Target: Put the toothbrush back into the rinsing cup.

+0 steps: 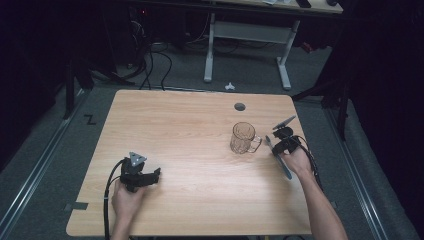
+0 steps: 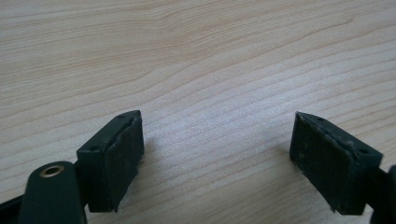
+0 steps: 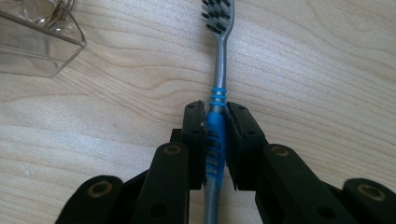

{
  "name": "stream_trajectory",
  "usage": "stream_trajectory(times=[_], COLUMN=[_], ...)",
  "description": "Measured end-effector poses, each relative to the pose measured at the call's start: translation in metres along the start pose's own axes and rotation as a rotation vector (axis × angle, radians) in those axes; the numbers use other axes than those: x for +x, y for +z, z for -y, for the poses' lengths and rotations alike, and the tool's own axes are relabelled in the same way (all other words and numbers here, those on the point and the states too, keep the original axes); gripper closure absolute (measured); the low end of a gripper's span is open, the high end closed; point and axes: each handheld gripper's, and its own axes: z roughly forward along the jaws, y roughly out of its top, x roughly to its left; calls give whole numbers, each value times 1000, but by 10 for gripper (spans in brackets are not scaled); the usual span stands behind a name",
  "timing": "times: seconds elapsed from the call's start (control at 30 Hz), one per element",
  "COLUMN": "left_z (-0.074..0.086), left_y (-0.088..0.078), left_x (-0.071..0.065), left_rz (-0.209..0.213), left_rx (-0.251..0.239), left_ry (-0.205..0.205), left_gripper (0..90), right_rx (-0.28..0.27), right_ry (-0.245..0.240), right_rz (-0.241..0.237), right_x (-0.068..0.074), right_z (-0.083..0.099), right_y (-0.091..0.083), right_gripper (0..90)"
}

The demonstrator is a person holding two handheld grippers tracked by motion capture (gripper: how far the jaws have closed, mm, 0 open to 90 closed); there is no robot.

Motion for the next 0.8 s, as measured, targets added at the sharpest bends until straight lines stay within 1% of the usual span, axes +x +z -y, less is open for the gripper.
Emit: stream_trajectory(times=[0.23, 0.47, 0.67, 0.8], left_z=[0, 0, 0, 0], left_y=[0, 0, 0, 0], left_x=[0, 0, 0, 0], left_rz=[0, 0, 0, 0], left_rx=[0, 0, 0, 0], left_ry=[0, 0, 0, 0], left_gripper=[183, 184, 184, 183], right_rx=[-23, -63, -79, -105], right_ry=[0, -8, -9, -13], right_rz=[-2, -5, -4, -4], right_x=[0, 1, 1, 2], right_z=[1, 4, 6, 7], right_y=[-6, -17, -22, -29], right_gripper=[786, 787, 787, 787])
